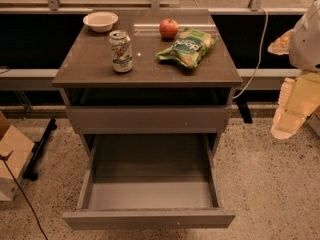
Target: Place green rice chip bag into middle drawer
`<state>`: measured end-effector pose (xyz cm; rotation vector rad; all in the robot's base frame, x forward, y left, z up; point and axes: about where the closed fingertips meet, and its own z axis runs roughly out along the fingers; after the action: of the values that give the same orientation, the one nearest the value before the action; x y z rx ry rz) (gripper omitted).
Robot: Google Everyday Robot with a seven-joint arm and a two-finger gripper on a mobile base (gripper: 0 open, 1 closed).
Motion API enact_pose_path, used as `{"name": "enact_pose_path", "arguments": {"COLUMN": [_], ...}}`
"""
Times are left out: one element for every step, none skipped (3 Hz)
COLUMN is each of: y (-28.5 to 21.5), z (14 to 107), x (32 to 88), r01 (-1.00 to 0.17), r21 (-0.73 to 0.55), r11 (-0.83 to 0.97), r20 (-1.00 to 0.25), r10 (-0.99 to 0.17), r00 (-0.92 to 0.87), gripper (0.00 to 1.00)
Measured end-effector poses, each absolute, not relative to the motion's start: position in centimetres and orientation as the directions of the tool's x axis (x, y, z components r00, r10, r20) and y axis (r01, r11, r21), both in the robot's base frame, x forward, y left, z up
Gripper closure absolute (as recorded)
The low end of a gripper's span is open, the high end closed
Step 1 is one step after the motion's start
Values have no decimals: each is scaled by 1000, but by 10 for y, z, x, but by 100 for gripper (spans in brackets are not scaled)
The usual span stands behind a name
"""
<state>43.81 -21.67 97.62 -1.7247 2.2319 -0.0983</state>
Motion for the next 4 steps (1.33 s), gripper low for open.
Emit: {"name": "enact_pose_path", "arguments": {"y": [-217, -190, -166, -143], "z": [976, 971, 970, 964], "x": [438, 452, 470, 494], "r01": [-931, -921, -902, -886], "r21": [-246, -279, -324, -326], "r11": [270, 271, 286, 329], "r20": [-207, -267, -329, -428], "r10": [-953, -943, -928, -887], "r00": [-221, -197, -176, -172], "gripper": [0, 0, 0, 0]}}
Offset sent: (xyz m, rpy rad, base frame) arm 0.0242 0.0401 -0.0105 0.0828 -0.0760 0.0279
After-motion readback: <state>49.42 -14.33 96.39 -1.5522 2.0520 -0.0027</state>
